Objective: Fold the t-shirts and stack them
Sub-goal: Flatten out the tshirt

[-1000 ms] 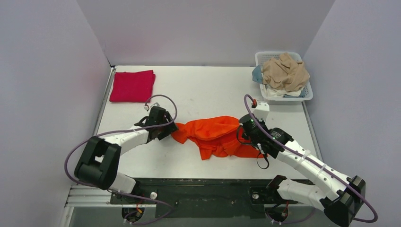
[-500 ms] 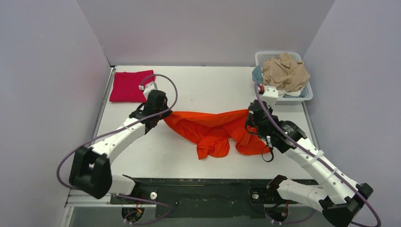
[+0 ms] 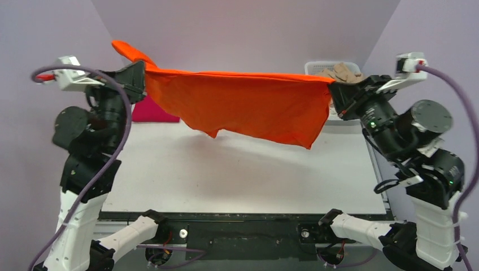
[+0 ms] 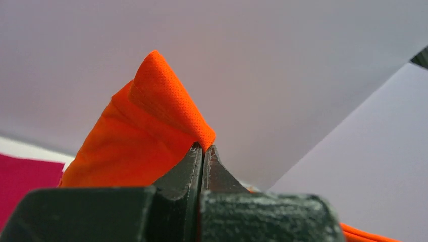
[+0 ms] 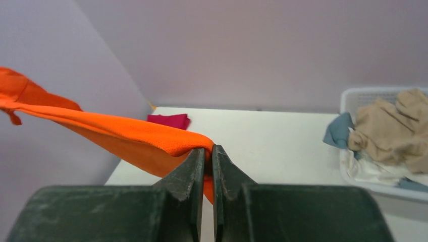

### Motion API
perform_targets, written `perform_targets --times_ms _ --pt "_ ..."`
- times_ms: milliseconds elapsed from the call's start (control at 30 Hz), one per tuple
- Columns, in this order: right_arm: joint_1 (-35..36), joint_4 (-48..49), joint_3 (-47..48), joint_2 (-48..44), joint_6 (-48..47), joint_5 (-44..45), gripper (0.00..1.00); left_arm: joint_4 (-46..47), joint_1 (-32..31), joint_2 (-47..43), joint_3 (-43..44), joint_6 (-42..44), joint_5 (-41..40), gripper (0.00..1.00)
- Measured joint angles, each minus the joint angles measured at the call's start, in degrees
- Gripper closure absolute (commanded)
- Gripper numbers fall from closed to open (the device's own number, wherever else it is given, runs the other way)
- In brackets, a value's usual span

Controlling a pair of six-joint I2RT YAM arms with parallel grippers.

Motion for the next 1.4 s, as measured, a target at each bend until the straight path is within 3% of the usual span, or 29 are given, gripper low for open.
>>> perform_targets --times_ms 200,367,567,767,933,1033,1267,1400 --pt "0.0 -5.0 17.5 3.7 -2.3 -13.2 1.00 -4.2 -0.1 0.4 16.2 4.0 6.2 1.00" --pt "0.0 -7.0 22.5 4.4 -3.2 -17.7 1.00 -6.7 -0.1 1.0 24.9 6.0 10.0 1.00" --pt "0.0 -8.1 22.5 6.1 -5.2 -15.0 1.00 -8.2 -0.1 2.4 26.1 8.0 10.7 1.00" --pt "-1.5 -8.1 20.9 11.6 -8.8 -5.5 1.00 -7.5 0.0 7.9 21.0 10.6 3.6 1.00" --pt "-9.6 -6.0 18.2 19.9 -10.2 -3.3 1.00 -5.8 0.9 19.5 20.5 12.8 -3.3 1.00" --pt "-14.6 -1.9 15.0 26.0 -10.3 -5.2 1.00 -6.1 4.0 29.3 24.2 13.1 -2.9 1.00" --pt "-22.0 5.2 22.4 43.8 -11.6 -13.2 1.00 -13.2 10.6 58.7 51.9 13.1 2.2 1.00" --pt "-23.8 9.8 25.1 46.3 -12.8 -15.7 1.00 -14.2 10.7 63.1 59.2 13.2 3.5 1.00"
